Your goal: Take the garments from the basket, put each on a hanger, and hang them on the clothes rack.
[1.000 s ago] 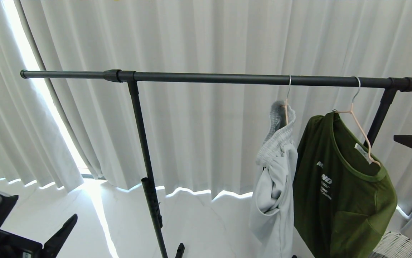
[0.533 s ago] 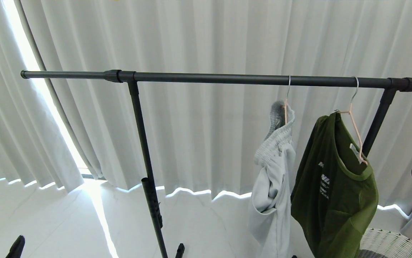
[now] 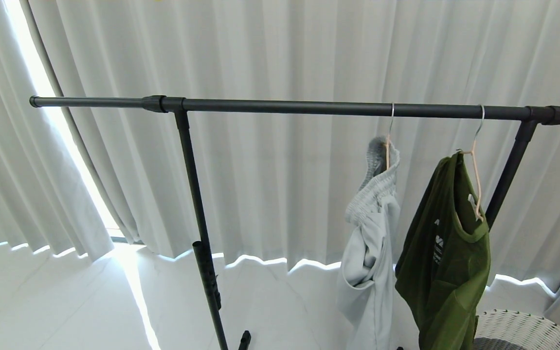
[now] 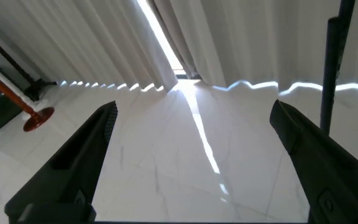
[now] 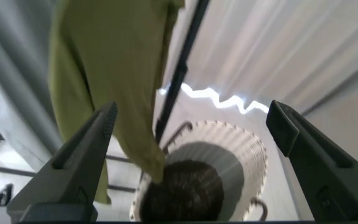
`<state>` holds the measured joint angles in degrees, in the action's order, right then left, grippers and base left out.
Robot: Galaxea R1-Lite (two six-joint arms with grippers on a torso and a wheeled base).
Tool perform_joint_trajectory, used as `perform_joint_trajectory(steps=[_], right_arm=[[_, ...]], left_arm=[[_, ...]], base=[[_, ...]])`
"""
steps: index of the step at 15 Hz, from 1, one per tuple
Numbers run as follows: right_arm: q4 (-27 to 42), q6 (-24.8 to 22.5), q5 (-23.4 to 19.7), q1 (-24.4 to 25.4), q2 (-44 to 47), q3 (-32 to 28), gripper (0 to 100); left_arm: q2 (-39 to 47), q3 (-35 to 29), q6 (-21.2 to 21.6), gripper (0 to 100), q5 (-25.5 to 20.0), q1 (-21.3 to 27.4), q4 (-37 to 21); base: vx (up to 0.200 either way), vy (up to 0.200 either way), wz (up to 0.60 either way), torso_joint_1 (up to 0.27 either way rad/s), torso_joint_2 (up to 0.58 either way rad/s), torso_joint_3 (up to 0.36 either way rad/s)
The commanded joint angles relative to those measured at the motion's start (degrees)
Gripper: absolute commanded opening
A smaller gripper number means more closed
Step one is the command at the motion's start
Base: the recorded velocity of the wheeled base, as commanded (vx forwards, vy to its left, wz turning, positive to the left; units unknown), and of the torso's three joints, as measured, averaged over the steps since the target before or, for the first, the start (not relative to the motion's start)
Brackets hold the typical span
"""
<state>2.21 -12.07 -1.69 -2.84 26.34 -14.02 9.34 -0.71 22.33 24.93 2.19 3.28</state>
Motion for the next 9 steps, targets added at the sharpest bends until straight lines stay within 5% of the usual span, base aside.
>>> perform_joint_trajectory(steps=[1, 6, 9], right_arm=[[0.8, -0.1, 2.1, 0.0, -13.0, 6.8, 100], [2.2, 2.4, 4.2, -0.1, -22.0, 9.8, 100], [0.2, 6.0, 11.8, -0.1, -21.9, 10.9, 100]], left_arm=[[-6.0, 0.1, -1.2, 100, 0.6, -0.6, 0.1], [-9.3, 0.2, -1.4, 100, 0.8, -1.9, 0.1], [-9.3, 0.2, -1.1, 100, 0.2, -1.9, 0.1]], base=[[0.000, 0.000, 0.00, 0.000, 0.00, 0.000], [0.000, 0.000, 0.00, 0.000, 0.00, 0.000], [0.000, 0.000, 0.00, 0.000, 0.00, 0.000]])
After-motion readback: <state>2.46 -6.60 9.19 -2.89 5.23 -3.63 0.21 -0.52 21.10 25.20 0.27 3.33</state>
